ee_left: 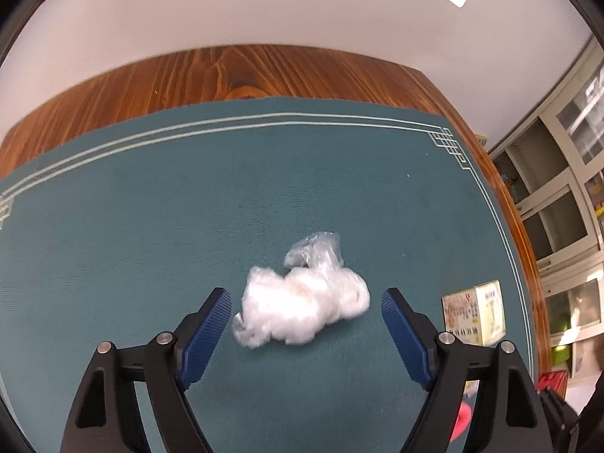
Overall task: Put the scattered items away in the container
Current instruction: 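Grasp the white plastic bag with the left tool while the right tool grasps the rolled grey sock, then carry the bag and rolled sock to the red box and release them inside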
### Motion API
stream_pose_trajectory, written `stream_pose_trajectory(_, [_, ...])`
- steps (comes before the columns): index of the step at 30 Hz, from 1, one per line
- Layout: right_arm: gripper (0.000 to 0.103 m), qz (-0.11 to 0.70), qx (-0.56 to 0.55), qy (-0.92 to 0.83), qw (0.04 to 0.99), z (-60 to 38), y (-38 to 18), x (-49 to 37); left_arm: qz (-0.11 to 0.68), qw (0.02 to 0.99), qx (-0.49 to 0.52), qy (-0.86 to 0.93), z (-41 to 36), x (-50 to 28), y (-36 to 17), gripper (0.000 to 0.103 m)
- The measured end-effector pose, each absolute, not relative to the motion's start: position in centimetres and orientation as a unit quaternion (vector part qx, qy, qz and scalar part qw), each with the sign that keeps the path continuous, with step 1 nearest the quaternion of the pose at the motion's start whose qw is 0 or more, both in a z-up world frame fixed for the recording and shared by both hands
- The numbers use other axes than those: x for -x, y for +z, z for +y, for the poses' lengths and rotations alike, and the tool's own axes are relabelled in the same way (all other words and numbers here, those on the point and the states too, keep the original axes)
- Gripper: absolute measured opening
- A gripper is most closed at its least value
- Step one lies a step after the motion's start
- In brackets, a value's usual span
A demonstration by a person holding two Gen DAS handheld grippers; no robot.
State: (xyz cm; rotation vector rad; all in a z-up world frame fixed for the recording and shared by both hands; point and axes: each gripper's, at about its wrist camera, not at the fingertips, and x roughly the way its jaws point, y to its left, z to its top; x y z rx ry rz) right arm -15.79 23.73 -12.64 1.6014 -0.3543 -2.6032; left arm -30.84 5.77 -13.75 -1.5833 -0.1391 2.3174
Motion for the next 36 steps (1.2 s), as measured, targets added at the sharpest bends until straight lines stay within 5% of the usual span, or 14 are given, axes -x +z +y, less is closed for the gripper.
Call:
stream_pose_trajectory(6, [0.074,-0.113,-0.519,-0.847,0.029,23.6,-13.2,16.8,-0.031,0.168,0.568,0.805,6.9,31.5,-15.7,0.083])
stream_pose_trajectory(13, [0.074,-0.100,-0.519,-0.848,0.041,22.9,-13.8,17.9,-0.023,0.163,0.559,0.813,7.0,30.2,-15.4,0.067])
stream_pose_trajectory(19, [0.074,-0.079,-0.520,-0.849,0.051,22.2,-15.0,19.0,-0.040,0.161,0.548,0.820,5.7,28.4,-14.2,0.066])
stream_pose_trajectory(25, [0.054,-0.074,-0.518,-0.850,0.066,22.1,-15.2,19.1,-0.051,0.160,0.544,0.822,4.7,25.5,-12.4,0.066])
stream_pose_trajectory(36, [0.053,-0.102,-0.469,-0.873,0.083,25.0,-9.4,11.0,-0.036,0.183,0.531,0.827,8.3,17.9,-7.9,0.067])
